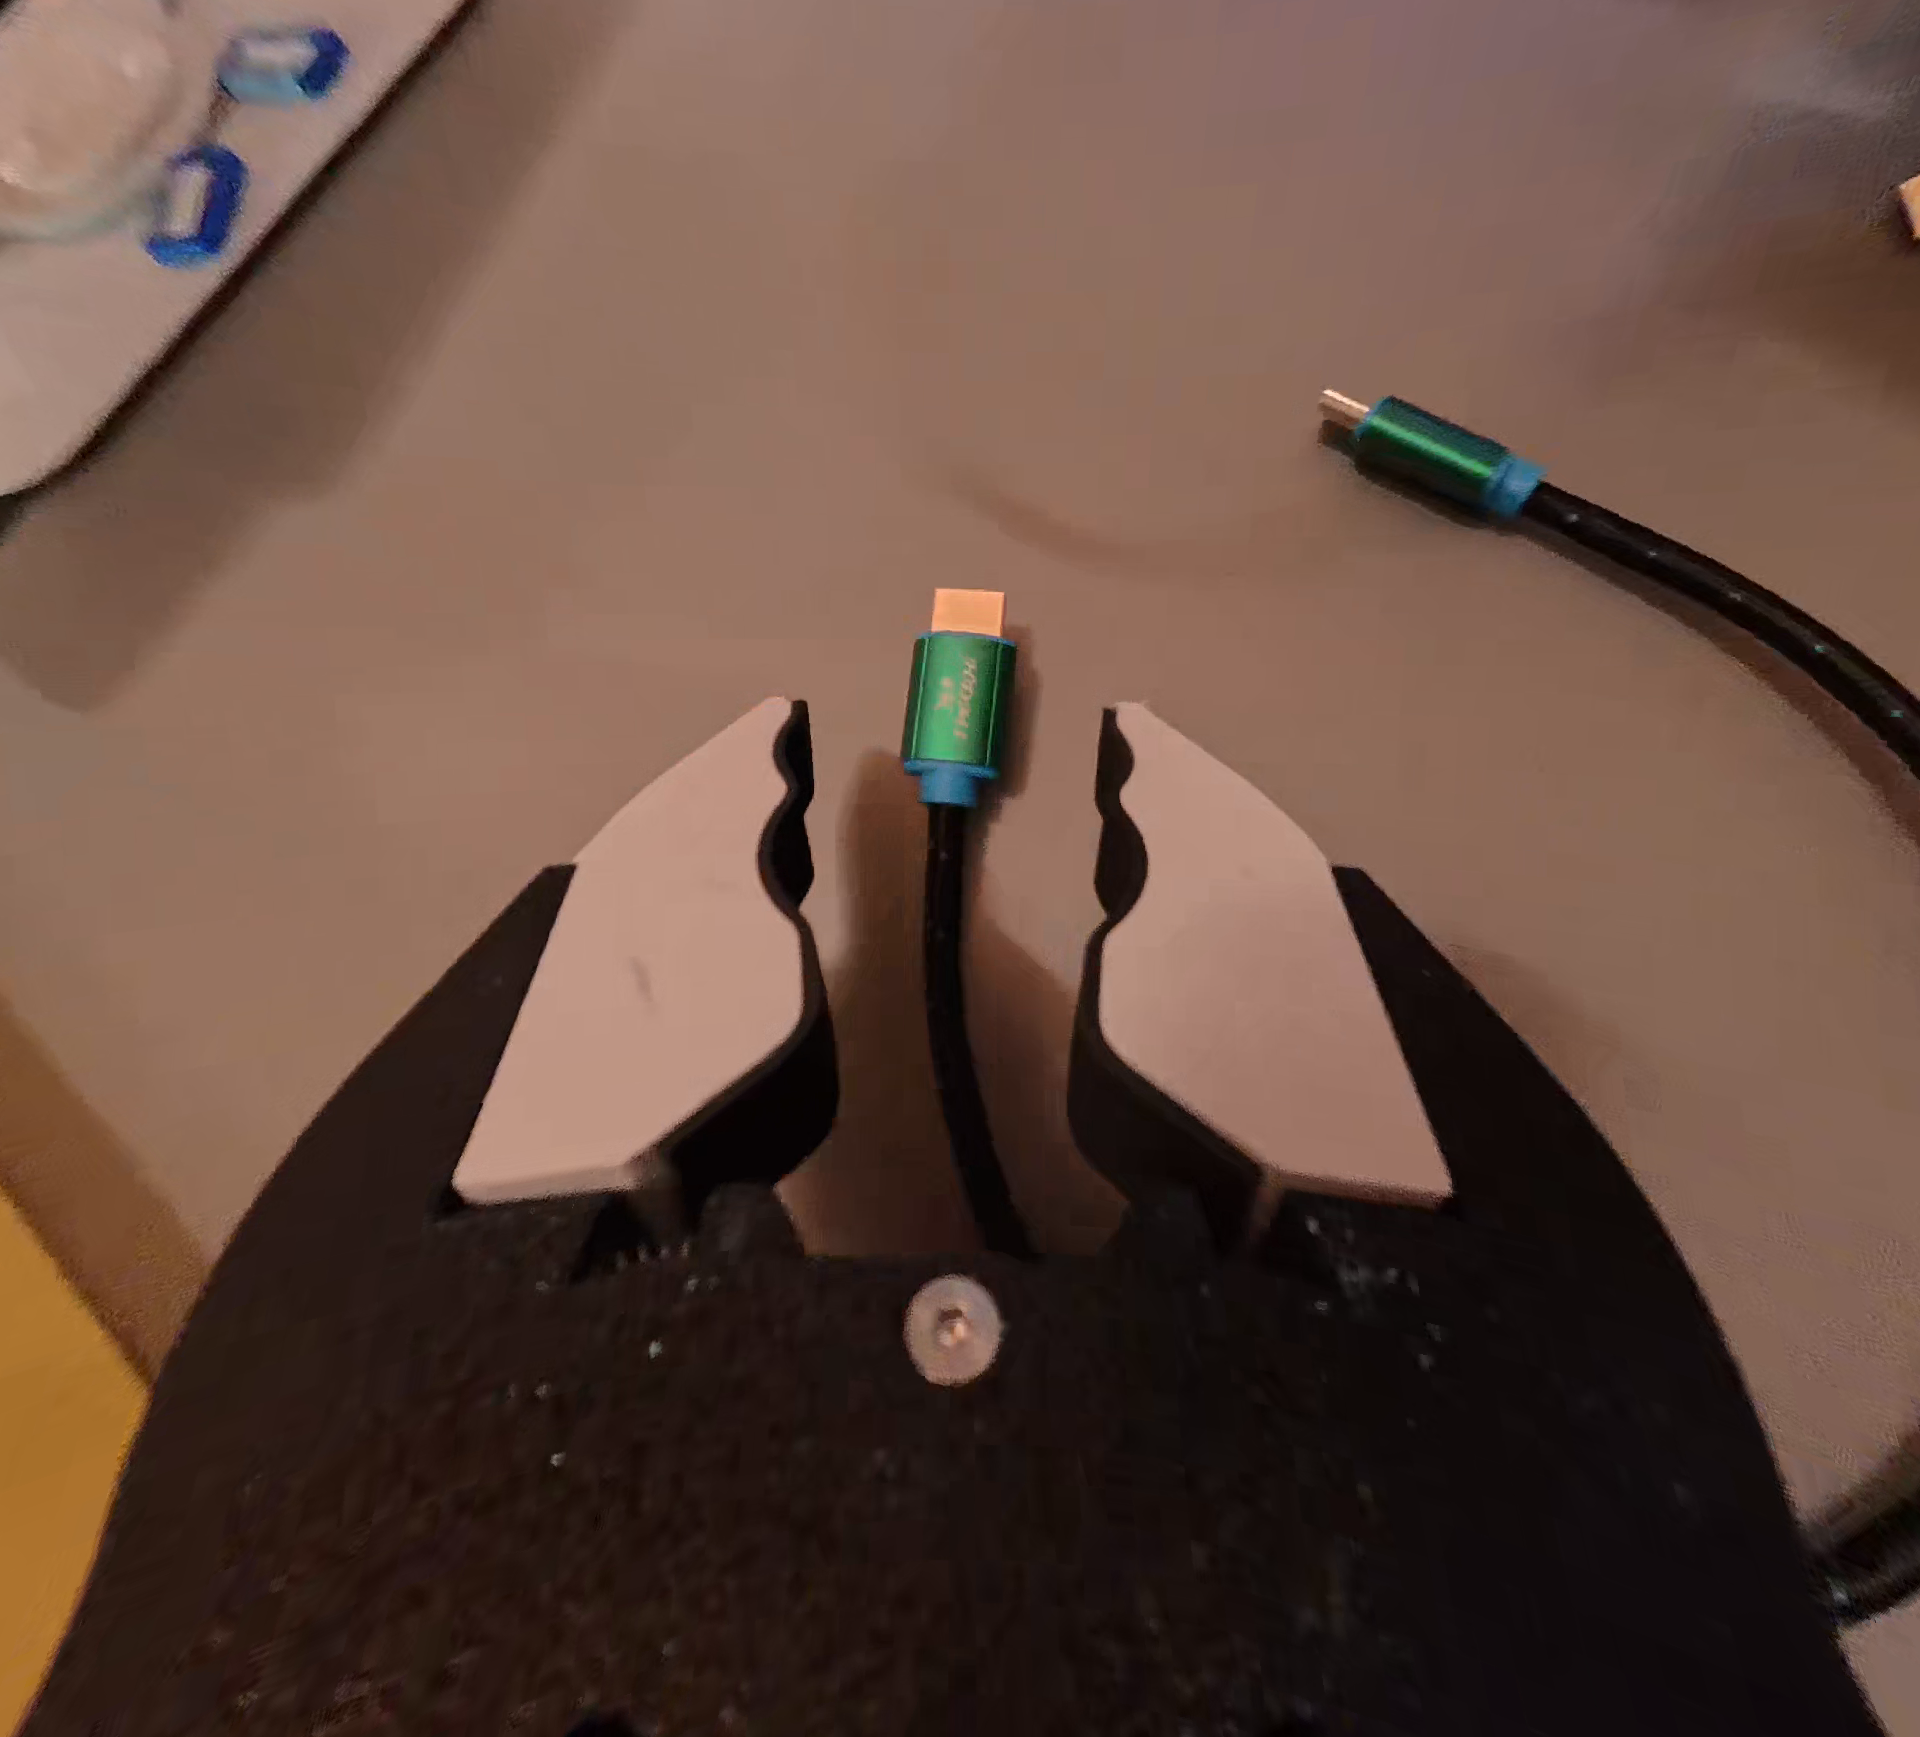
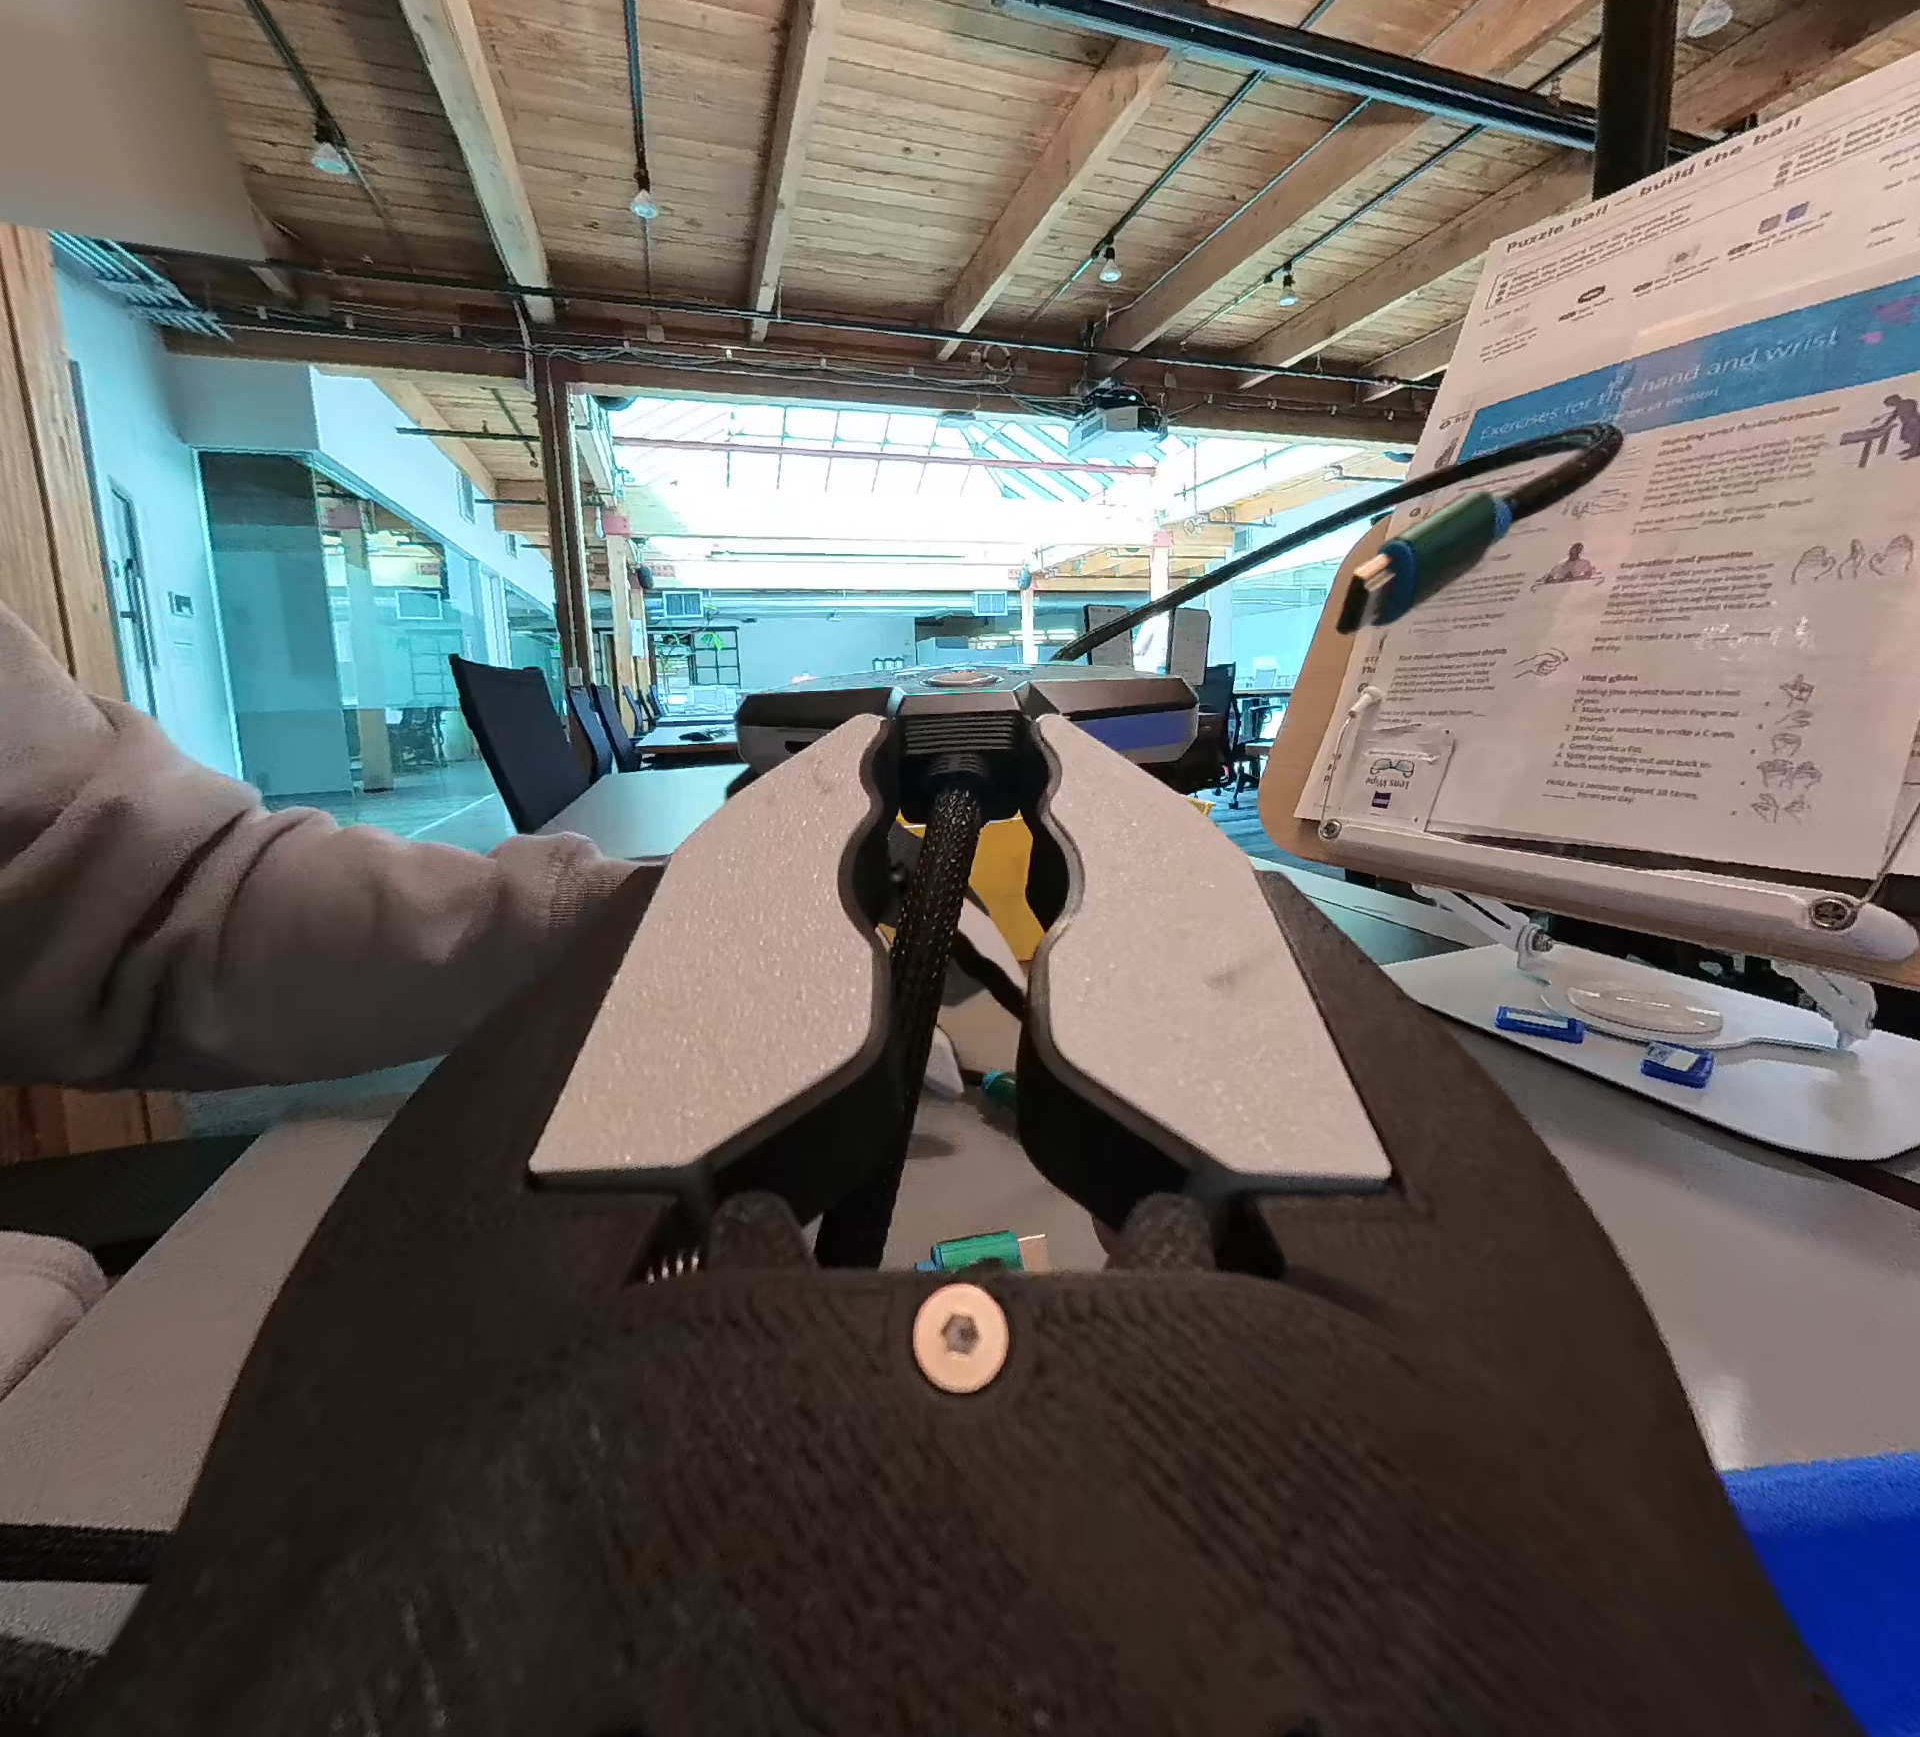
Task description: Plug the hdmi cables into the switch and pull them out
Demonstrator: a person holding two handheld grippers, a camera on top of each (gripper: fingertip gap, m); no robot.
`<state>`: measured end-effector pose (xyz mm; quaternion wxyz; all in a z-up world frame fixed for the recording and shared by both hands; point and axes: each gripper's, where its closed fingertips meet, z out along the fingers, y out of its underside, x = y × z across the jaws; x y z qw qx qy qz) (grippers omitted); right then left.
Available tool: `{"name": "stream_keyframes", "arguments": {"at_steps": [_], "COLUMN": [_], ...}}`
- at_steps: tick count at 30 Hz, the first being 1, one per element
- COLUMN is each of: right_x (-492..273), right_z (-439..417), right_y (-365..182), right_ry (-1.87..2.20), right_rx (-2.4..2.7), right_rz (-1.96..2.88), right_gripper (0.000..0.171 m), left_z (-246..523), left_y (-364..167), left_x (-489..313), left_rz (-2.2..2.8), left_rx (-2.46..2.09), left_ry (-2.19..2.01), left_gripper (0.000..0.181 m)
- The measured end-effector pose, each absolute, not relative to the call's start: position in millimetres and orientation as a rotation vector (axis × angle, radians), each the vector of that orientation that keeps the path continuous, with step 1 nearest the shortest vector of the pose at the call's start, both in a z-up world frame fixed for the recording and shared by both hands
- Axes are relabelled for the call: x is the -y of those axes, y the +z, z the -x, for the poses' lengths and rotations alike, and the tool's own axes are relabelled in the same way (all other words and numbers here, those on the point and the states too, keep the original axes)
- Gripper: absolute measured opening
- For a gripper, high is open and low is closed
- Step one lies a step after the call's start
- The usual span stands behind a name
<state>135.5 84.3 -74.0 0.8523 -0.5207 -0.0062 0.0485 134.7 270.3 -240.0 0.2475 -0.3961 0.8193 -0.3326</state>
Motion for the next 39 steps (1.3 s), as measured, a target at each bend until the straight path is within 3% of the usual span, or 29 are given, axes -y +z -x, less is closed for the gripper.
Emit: {"name": "stream_keyframes", "arguments": {"at_steps": [7, 15, 23, 31, 39], "right_x": [-90, -93, -95, -100, -96], "right_z": [-137, -137, -133, -119, -108], "right_y": [-80, -83, -85, -88, -85], "right_ry": [0.095, 0.085, 0.123, 0.246, 0.328], "right_rx": [0.012, 0.007, 0.023, 0.071, 0.137], "right_rz": [1.138, 1.162, 1.171, 1.170, 1.119], "right_gripper": [0.022, 0.022, 0.021, 0.021, 0.022], "left_z": [-139, -127, -88, -67, -55], "left_y": [-258, -246, -176, -113, -101], "left_x": [-272, -262, -230, -201, -179], "left_rz": [1.075, 0.958, 0.893, 0.611, 0.480], "left_rx": [-2.305, -2.317, -2.520, -2.656, -2.795], "left_ry": [-0.799, -0.756, -0.997, -0.801, -0.620], "left_gripper": [0.020, 0.020, 0.020, 0.020, 0.020]}}
